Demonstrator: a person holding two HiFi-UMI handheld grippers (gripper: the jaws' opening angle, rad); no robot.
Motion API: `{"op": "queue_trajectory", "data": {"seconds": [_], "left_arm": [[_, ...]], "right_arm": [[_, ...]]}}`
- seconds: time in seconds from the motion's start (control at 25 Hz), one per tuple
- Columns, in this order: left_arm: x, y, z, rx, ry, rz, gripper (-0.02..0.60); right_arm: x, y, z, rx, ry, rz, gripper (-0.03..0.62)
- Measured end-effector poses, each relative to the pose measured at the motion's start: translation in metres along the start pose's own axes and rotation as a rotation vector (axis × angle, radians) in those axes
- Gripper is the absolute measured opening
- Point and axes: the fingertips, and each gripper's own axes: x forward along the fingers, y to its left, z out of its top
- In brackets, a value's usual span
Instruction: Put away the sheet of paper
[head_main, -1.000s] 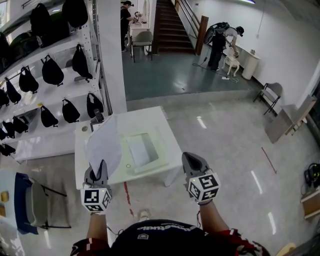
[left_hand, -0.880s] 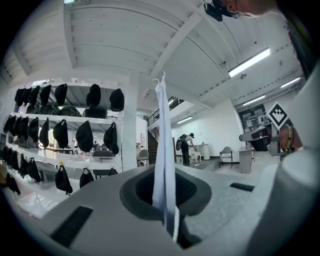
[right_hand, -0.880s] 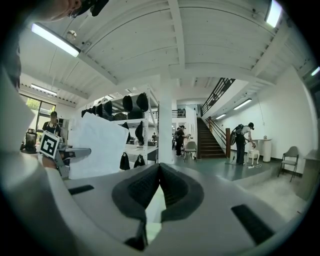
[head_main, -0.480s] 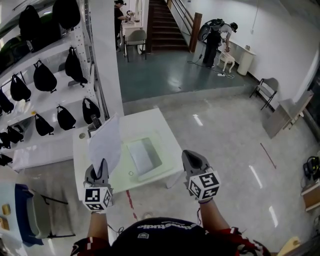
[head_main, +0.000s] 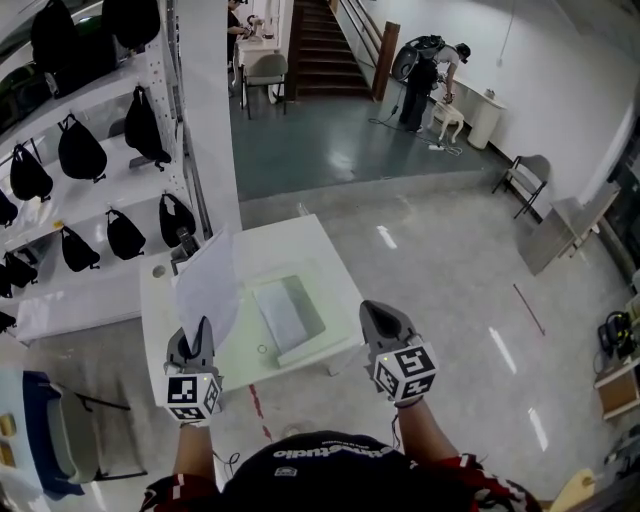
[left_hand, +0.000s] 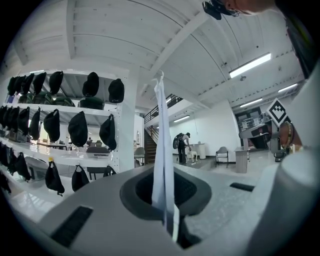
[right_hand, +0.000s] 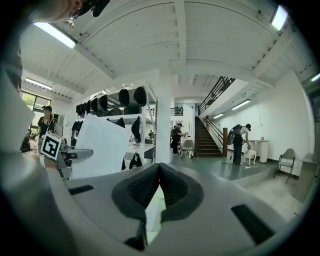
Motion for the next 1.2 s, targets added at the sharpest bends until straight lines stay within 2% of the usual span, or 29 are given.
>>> {"op": "queue_trajectory", "data": {"seconds": [0.52, 0.8, 1.2], "left_arm": [[0.019, -0.002, -0.005, -0.034, 0.020, 0.005, 0.006], [0.025, -0.013, -0.010, -0.047, 0.038, -0.027, 0.006], [0.038, -0.011, -0.024, -0.159, 0.061, -0.062, 0.006]], "right_arm": [[0.023, -0.011, 0.009, 0.001, -0.025, 0.032, 0.003], [0.032, -0.005, -0.001, 0.018, -0.013, 0.053, 0.003], [0.030, -0.006, -0.009, 0.016, 0.006, 0.041, 0.003]]}}
